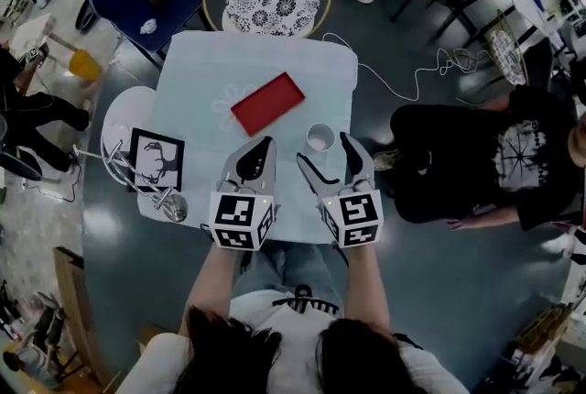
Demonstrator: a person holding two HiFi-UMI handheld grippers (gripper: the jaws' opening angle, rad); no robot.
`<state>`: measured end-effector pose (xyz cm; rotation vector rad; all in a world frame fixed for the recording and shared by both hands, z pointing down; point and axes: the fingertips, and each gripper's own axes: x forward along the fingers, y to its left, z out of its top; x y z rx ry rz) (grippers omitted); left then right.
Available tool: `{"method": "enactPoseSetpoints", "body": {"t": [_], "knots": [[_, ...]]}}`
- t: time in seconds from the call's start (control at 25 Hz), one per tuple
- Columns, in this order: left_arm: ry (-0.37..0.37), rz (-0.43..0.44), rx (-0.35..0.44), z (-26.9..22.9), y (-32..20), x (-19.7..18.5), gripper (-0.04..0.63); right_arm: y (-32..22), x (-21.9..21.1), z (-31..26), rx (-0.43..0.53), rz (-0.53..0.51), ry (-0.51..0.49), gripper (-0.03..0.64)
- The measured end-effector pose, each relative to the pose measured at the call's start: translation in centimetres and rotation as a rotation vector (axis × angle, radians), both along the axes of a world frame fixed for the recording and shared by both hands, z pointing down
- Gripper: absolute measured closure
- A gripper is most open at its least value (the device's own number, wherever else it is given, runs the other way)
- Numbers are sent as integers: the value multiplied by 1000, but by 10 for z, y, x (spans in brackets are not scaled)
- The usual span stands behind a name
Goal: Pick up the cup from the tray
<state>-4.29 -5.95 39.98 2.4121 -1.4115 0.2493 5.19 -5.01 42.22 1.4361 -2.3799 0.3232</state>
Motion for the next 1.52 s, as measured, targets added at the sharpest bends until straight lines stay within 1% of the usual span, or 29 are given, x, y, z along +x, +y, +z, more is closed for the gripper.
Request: {"method": "enactPoseSetpoints", "body": {"t": [0.16, 0.28, 0.32, 0.36, 0.4, 0.44, 0.68, 0.84, 1.04, 1.24, 1.44, 1.52], "knots": [[25, -14, 15, -13, 10, -4, 594, 12, -5, -17, 27, 1, 3, 288], [33, -17, 31, -24, 17, -4, 594, 17, -2, -35, 60, 21, 1, 373], [35, -16, 36, -27, 20, -4, 594, 18, -1, -40, 72, 35, 0, 413], [39, -14, 41, -30, 23, -3, 594, 20, 0, -45, 84, 52, 0, 467], [45, -10, 47, -33, 26, -3, 594, 21, 1, -48, 93, 67, -1, 546], [49, -3, 53, -36, 30, -2, 594, 23, 1, -51, 97, 75, -1, 592], [39, 29, 66, -41, 48, 4, 594, 33, -2, -56, 104, 69, 1, 594], [-20, 48, 85, -38, 59, 3, 594, 41, -8, -57, 103, 65, 11, 594], [13, 19, 73, -42, 66, -2, 594, 47, -6, -64, 90, 107, -46, 594], [14, -1, 84, -46, 66, -6, 594, 49, -8, -63, 80, 99, -31, 594], [-30, 11, 107, -49, 68, -4, 594, 50, -13, -63, 73, 87, -31, 594], [-3, 13, 94, -49, 69, -2, 594, 51, -15, -62, 70, 80, -24, 594]]}}
